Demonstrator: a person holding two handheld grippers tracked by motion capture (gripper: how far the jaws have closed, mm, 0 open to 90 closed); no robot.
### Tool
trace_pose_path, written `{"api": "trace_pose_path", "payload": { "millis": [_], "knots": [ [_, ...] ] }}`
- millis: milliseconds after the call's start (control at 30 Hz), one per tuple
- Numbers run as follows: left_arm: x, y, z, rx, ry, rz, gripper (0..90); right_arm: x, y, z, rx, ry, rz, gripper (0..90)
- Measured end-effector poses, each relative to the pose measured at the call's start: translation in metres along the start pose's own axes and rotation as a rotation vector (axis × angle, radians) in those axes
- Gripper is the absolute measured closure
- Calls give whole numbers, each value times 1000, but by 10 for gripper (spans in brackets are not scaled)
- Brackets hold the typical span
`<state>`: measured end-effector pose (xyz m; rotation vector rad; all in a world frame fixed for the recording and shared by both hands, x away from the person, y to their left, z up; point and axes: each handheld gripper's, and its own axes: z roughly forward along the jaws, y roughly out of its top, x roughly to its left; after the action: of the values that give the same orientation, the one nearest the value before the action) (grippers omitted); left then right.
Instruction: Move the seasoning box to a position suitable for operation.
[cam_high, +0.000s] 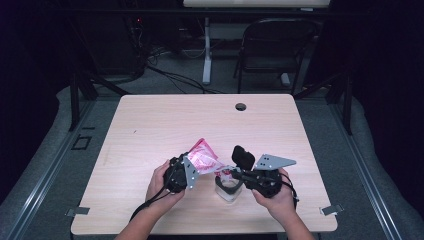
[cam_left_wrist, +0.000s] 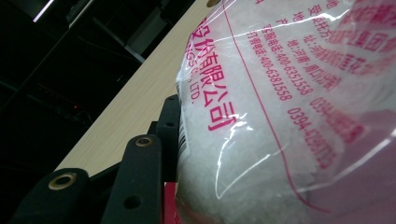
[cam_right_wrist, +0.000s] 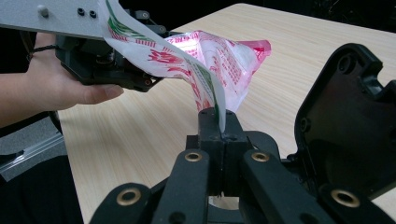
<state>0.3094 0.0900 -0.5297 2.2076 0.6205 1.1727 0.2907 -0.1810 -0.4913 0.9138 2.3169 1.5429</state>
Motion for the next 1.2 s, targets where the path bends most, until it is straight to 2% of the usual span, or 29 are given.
{"api": "trace_pose_path", "payload": {
  "millis": [167, 500, 933, 1133, 1200],
  "knots": [
    [0, 0, -1, -1, 6, 7, 636, 0, -1, 0, 3, 0, 4, 900],
    [-1, 3, -3, -1, 44, 55, 635, -1, -5, 1, 10, 0, 10, 900],
    [-2, 6, -5, -8, 75, 95, 635, -1, -8, 1, 25, -6, 4, 900],
    [-3, 7, -6, -21, 83, 92, 634, -1, -9, -1, 31, -10, -2, 900],
    [-3, 8, -7, -17, 86, 105, 635, -1, -10, -1, 26, -11, 4, 900]
  ]
}}
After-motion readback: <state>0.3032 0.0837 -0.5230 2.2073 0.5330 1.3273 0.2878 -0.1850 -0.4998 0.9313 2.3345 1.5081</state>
